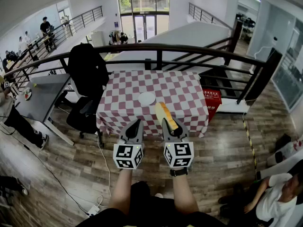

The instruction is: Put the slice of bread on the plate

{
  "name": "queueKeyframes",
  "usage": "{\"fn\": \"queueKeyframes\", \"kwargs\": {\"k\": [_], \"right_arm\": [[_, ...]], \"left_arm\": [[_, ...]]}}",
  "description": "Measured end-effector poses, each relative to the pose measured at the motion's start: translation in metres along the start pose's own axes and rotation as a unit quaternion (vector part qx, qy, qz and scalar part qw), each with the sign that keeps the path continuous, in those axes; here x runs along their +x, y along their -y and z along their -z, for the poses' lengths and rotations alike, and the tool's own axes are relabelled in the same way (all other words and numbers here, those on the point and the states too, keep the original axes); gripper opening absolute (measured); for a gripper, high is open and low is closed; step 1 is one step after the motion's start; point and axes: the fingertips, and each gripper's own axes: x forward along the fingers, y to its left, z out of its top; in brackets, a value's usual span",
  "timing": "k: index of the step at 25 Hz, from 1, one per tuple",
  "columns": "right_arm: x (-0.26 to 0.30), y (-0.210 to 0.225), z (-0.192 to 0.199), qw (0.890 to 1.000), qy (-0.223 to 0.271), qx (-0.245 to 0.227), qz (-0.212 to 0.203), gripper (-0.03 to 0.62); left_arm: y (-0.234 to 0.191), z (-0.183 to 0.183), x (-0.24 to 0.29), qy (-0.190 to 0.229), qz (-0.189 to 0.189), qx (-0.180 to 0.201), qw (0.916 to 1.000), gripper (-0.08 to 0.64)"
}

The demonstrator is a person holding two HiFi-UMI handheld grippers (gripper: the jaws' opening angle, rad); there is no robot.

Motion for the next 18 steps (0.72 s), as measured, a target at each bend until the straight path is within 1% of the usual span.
{"fn": "queueKeyframes", "kwargs": {"k": [3, 8, 13, 18], "right_arm": [[0.017, -0.003, 0.009, 1.0, -0.008, -0.004, -0.005, 0.101], [0.058, -0.003, 0.041, 0.999, -0.037, -0.006, -0.013, 0.1], [0.134, 0.013, 0.055, 0.998, -0.056, -0.009, 0.0, 0.1], [0.223, 0.036, 0.045, 0.998, -0.06, 0.004, 0.02, 0.101]], "left_arm": [[-0.017, 0.009, 0.013, -0.008, -0.005, -0.007, 0.9999, 0.017], [-0.049, 0.034, 0.047, -0.018, -0.013, -0.021, 0.9995, 0.017], [-0.099, 0.041, 0.123, -0.02, 0.001, -0.028, 0.9994, 0.017], [-0.152, 0.029, 0.202, -0.017, 0.012, -0.033, 0.9992, 0.017]]}}
